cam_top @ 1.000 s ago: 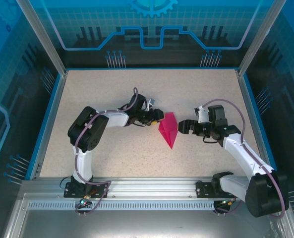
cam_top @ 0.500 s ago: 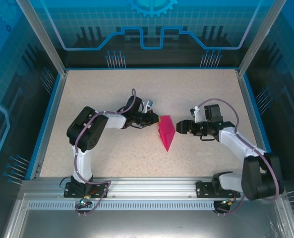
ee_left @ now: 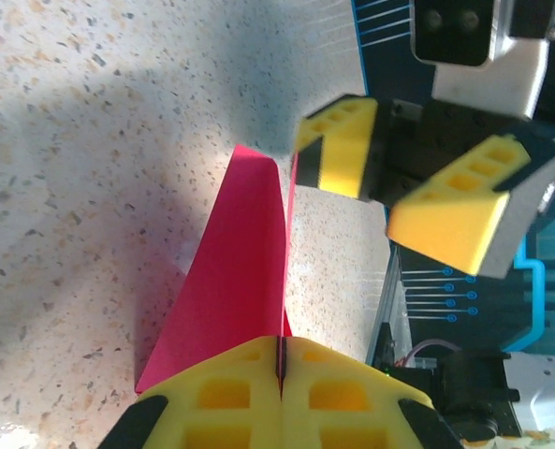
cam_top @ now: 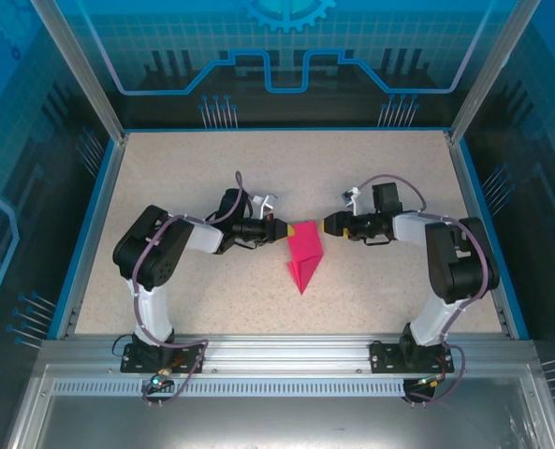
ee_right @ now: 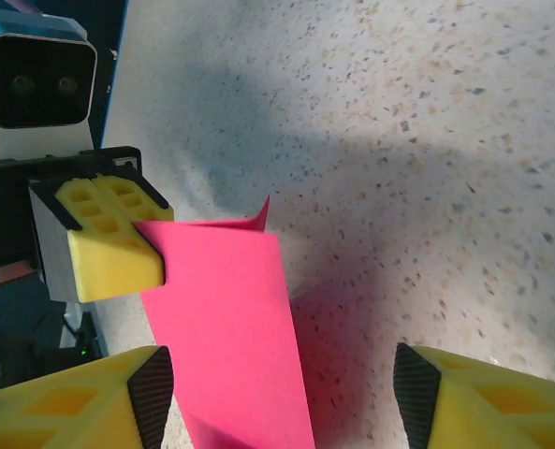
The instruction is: Fold a paper plane with a square sheet of paper (fold left side to right side)
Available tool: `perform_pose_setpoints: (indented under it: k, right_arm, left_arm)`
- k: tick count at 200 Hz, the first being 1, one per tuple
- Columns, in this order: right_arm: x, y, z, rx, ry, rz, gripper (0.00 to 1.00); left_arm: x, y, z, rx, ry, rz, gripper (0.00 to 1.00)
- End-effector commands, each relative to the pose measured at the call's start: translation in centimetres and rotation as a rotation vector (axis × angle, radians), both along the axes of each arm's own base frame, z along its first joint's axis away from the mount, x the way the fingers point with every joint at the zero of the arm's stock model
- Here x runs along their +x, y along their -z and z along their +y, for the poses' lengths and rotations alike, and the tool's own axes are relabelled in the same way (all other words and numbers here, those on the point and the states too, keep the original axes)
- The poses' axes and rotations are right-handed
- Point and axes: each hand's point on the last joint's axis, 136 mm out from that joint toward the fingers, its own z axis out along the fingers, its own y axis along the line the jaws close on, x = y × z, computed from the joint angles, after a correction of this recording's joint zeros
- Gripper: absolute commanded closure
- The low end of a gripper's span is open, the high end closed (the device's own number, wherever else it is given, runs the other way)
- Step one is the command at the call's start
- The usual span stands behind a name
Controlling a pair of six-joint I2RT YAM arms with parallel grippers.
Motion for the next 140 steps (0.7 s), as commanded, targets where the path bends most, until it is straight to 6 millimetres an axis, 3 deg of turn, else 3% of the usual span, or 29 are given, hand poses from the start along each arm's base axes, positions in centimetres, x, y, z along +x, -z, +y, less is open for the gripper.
perform_pose_setpoints:
  k: [1, 55, 100, 140]
  right_arm:
    - [1.4, -1.3, 0.7, 0.086, -0.049, -0.044, 0.34]
    - [0.0, 0.3, 2.5, 0.114, -0.139, 0.017, 0.41]
    - [-0.8, 0.5, 3.2, 0.141, -0.177, 0.036, 0.49]
    - [-1.2, 0.5, 3.2, 0.121, -0.186, 0.039, 0.71]
  left_arm:
    - [-0.5, -1.8, 0.2, -0.04, 0.045, -0.083, 1.0]
    - [-0.4, -1.7, 0.1, -0.043, 0.049, -0.078, 1.0]
    - [-0.4, -1.5, 0.1, -0.04, 0.052, -0.072, 1.0]
    - [-0.3, -1.1, 0.1, -0.027, 0.049, -0.062, 1.0]
